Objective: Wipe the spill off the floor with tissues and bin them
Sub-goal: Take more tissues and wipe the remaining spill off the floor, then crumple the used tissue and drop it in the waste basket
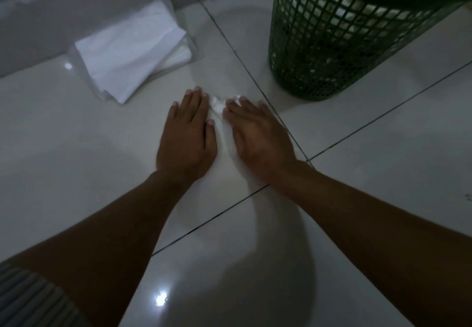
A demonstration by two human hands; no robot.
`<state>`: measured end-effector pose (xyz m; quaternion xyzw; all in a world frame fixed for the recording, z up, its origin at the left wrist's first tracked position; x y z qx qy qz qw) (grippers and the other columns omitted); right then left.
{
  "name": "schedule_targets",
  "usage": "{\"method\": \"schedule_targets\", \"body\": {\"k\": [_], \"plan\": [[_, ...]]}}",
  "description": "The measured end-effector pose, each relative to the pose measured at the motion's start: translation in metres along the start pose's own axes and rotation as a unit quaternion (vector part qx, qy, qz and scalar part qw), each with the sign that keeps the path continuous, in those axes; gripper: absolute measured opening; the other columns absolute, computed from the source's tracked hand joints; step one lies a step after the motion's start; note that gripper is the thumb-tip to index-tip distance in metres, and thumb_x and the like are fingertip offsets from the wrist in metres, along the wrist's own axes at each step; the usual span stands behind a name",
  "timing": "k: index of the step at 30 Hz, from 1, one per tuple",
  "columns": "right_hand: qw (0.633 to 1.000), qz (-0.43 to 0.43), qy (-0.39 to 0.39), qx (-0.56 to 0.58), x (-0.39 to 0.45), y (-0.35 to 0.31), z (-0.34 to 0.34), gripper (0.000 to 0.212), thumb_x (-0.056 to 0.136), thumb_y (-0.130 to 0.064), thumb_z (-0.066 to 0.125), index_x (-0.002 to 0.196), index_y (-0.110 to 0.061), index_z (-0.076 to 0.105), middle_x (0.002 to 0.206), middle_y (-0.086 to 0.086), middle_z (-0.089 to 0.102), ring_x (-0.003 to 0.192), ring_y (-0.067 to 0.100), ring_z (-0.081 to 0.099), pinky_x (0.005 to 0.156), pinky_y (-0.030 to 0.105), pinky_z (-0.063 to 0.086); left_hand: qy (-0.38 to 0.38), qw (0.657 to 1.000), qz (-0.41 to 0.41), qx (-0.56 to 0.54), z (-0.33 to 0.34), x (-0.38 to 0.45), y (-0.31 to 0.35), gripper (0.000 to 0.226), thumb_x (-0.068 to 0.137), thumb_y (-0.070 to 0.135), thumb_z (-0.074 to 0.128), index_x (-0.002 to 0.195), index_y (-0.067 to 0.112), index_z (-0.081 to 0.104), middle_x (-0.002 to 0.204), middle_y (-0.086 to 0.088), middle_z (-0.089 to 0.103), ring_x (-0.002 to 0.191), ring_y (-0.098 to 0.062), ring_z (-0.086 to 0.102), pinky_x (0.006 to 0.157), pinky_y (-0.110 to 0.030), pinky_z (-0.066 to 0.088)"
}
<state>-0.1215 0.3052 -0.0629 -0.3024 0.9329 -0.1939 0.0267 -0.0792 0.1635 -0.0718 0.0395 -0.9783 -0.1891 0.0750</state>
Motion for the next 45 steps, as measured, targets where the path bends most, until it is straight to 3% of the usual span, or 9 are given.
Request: {"method": "schedule_targets", "body": {"k": [4,8,12,18,22,25,34,39,45], "plan": [[0.992,0.116,0.039,-0.028,0.022,0.012,0.001,0.052,0.096,-0.001,0.037,0.146,-0.013,0.041,0.156,0.004,0.038,0.148,0.023,0.025,0.122,0.037,0.018,-0.008,1.0,0.001,0.003,0.002,0.0,-0.001,0.056,0.1,0.025,0.03,0.152,0.004,0.028,0.16,-0.015,0.024,0.151,-0.026,0.016,0.124,-0.043,0.011],[0.999,0.029,0.025,0.01,-0.015,-0.013,0.007,0.05,0.095,0.003,0.04,0.144,-0.008,0.046,0.152,0.01,0.043,0.146,0.028,0.031,0.122,0.039,0.021,-0.036,0.999,0.007,-0.001,0.0,-0.005,0.003,0.057,0.098,0.025,0.028,0.151,0.003,0.028,0.161,-0.016,0.023,0.151,-0.027,0.015,0.124,-0.044,0.008],[0.997,-0.063,0.052,-0.005,-0.067,-0.008,-0.009,0.041,0.088,0.006,0.056,0.128,-0.002,0.062,0.138,0.015,0.058,0.133,0.032,0.05,0.112,0.046,0.042,-0.043,0.999,0.004,-0.002,-0.004,-0.035,0.019,0.056,0.098,0.024,0.031,0.151,0.005,0.03,0.161,-0.014,0.024,0.151,-0.025,0.016,0.124,-0.045,0.011],[0.999,-0.013,0.002,-0.041,-0.064,0.002,-0.029,0.036,0.094,-0.005,0.05,0.127,-0.008,0.064,0.131,0.01,0.064,0.127,0.029,0.055,0.105,0.041,0.047,-0.076,0.997,0.003,-0.019,-0.019,-0.049,0.046,0.058,0.098,0.033,0.03,0.152,0.011,0.031,0.159,-0.008,0.031,0.149,-0.019,0.023,0.123,-0.039,0.018],[0.991,0.091,0.04,0.09,-0.052,-0.004,-0.065,0.033,0.093,-0.007,0.054,0.121,-0.015,0.069,0.118,0.007,0.071,0.112,0.025,0.062,0.096,0.041,0.052,-0.008,0.999,0.018,-0.039,-0.06,-0.031,0.07,0.045,0.1,0.027,0.047,0.141,0.01,0.05,0.144,-0.011,0.053,0.135,-0.025,0.048,0.111,-0.037,0.037],[0.975,0.077,0.109,0.176,-0.044,-0.023,-0.104,0.032,0.094,-0.006,0.055,0.121,-0.015,0.07,0.122,0.003,0.071,0.113,0.019,0.065,0.101,0.037,0.051,0.063,0.997,0.016,-0.037,-0.098,-0.011,0.088,0.038,0.1,0.029,0.049,0.133,0.013,0.059,0.131,-0.008,0.064,0.119,-0.024,0.06,0.098,-0.034,0.046],[0.939,0.034,0.286,0.187,-0.038,-0.058,-0.227,0.031,0.091,0.004,0.058,0.117,-0.006,0.07,0.121,0.008,0.07,0.115,0.017,0.065,0.105,0.031,0.049,0.224,0.972,0.041,-0.064,-0.193,0.032,0.143,0.035,0.102,0.034,0.039,0.118,0.016,0.064,0.114,-0.002,0.068,0.104,-0.015,0.059,0.085,-0.022,0.042],[0.919,0.069,0.335,0.197,-0.022,-0.029,-0.27,0.026,0.095,-0.004,0.057,0.119,-0.004,0.067,0.121,0.008,0.07,0.114,0.016,0.064,0.103,0.034,0.051,0.161,0.983,0.04,-0.077,-0.193,0.056,0.172,0.04,0.102,0.035,0.04,0.132,0.015,0.056,0.13,-0.005,0.061,0.118,-0.018,0.054,0.097,-0.032,0.045],[0.944,0.114,0.281,0.127,0.001,0.003,-0.277,0.027,0.097,-0.01,0.054,0.119,-0.011,0.069,0.125,0.006,0.069,0.11,0.02,0.066,0.098,0.031,0.052,0.122,0.989,0.047,-0.064,-0.19,0.074,0.196,0.041,0.101,0.033,0.044,0.136,0.012,0.053,0.137,-0.01,0.058,0.124,-0.026,0.052,0.103,-0.038,0.041]]}}
Point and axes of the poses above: each hand's wrist, its own x-axis towards the middle knuckle, its own z-axis out of the palm, y = z × x, the point moved 3 cm from there along x, towards the middle knuckle
